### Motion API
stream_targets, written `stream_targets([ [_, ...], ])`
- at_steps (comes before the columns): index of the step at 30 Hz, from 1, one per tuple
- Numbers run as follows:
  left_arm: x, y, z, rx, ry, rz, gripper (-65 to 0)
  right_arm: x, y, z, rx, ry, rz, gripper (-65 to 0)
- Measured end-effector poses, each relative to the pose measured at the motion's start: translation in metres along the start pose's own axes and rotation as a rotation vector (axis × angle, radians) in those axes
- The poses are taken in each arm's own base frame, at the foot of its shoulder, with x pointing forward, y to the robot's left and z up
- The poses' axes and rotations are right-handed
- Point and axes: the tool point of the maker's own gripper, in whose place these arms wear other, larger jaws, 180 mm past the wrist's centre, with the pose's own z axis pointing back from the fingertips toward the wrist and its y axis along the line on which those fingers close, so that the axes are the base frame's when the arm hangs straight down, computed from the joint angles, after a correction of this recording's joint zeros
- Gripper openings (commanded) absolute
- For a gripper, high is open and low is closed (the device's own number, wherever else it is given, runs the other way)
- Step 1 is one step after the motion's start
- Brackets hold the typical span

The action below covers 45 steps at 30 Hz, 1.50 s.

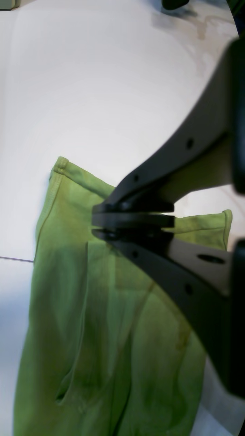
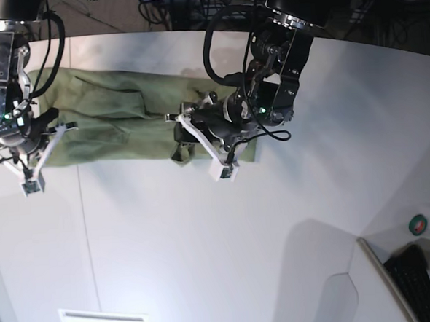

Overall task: Layout the t-shirt on the table in an organized manner, then fold the t-shirt properly
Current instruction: 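Lay the folded end down and release both grippers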

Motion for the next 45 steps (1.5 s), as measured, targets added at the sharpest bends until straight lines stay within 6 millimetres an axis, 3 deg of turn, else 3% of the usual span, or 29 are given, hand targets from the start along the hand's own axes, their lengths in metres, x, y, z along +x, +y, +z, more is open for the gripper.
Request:
stream_targets([
  [3, 0.000, 0.000, 0.000, -0.002, -0.001, 0.002, -18.6, 0.000, 0.000, 0.000, 0.000, 0.000, 0.000, -65.0],
  [5, 0.001, -0.001, 0.000, -0.004, -0.002, 0.002, -14.8, 0.000, 0.000, 0.000, 0.000, 0.000, 0.000, -65.0],
  [15, 0.030, -0.024, 0.024, -0.057, -0.111, -0.036, -15.1, 0.000, 0.000, 0.000, 0.000, 0.000, 0.000, -65.0],
  [17, 0.028, -0.021, 0.023, -0.050, -0.105, -0.037, -21.7, 0.000, 0.000, 0.000, 0.000, 0.000, 0.000, -65.0],
  [18, 0.023, -0.017, 0.019, -0.042, -0.091, -0.032, -28.0, 0.000, 0.000, 0.000, 0.000, 0.000, 0.000, -65.0],
  [22, -0.006, 0.004, 0.001, 0.002, 0.010, -0.002, -65.0, 0.000, 0.000, 0.000, 0.000, 0.000, 0.000, -65.0],
  [25, -0.017, 0.010, -0.011, 0.016, 0.063, 0.014, -65.0, -0.001, 0.000, 0.000, 0.000, 0.001, 0.000, -65.0],
  [31, -0.041, -0.030, -0.025, -0.055, 0.138, -0.090, -65.0, -0.001, 0.009, -0.001, 0.018, 0.000, -0.012, -65.0],
  [34, -0.046, -0.032, -0.025, -0.060, 0.155, -0.107, -65.0, 0.000, 0.007, -0.001, 0.012, 0.000, -0.010, -65.0],
  [42, -0.006, -0.043, 0.005, -0.095, 0.010, -0.140, -65.0, 0.000, 0.006, -0.001, 0.011, 0.000, -0.013, -65.0],
  [45, 0.014, -0.011, 0.017, -0.031, -0.051, -0.071, -65.0, 0.000, 0.006, -0.001, 0.011, 0.000, -0.013, -65.0],
])
